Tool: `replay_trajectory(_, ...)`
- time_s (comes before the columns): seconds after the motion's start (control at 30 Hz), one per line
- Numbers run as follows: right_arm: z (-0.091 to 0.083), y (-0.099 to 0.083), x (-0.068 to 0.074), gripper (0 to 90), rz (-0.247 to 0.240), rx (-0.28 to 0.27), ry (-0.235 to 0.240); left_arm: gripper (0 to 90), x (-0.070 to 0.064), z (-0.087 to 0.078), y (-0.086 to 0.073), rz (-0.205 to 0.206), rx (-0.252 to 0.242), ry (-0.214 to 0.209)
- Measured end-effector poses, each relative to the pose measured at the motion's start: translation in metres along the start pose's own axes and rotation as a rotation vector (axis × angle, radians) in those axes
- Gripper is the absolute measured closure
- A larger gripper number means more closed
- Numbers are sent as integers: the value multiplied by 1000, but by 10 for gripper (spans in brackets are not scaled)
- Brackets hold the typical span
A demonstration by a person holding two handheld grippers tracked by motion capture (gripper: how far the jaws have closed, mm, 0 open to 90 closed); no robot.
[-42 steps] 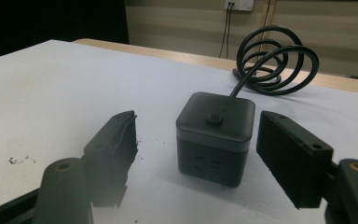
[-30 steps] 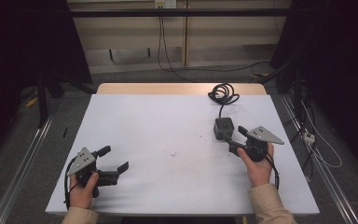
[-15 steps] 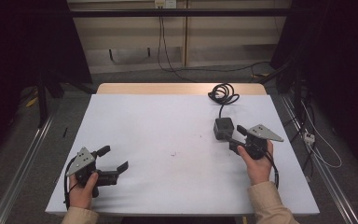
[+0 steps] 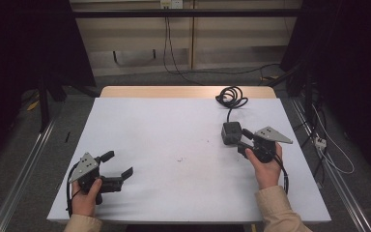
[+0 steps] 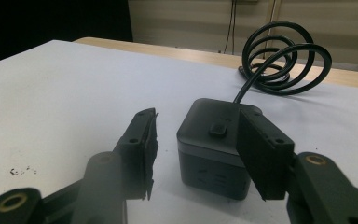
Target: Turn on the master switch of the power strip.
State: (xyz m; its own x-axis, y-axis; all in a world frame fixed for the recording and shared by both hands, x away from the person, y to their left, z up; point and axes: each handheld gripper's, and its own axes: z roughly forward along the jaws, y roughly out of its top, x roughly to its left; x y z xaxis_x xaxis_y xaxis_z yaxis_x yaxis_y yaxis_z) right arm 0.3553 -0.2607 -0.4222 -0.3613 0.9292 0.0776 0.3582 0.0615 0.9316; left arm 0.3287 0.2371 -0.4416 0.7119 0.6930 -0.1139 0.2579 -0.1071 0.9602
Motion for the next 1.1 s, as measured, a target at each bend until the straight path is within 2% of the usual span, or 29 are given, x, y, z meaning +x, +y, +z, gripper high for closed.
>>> replay_trajectory(0.3, 3, 0, -2, 539, 7, 13, -13, 33, -1, 0, 0, -1, -2, -2)
replay_trajectory(0.67, 6, 3, -2, 601, 0, 25, 8, 32, -1, 0, 0, 0, -5, -5)
replay_trajectory(1.1, 9, 6, -4, 660, 13, 36, 14, 32, -1, 0, 0, 0, 0, -6)
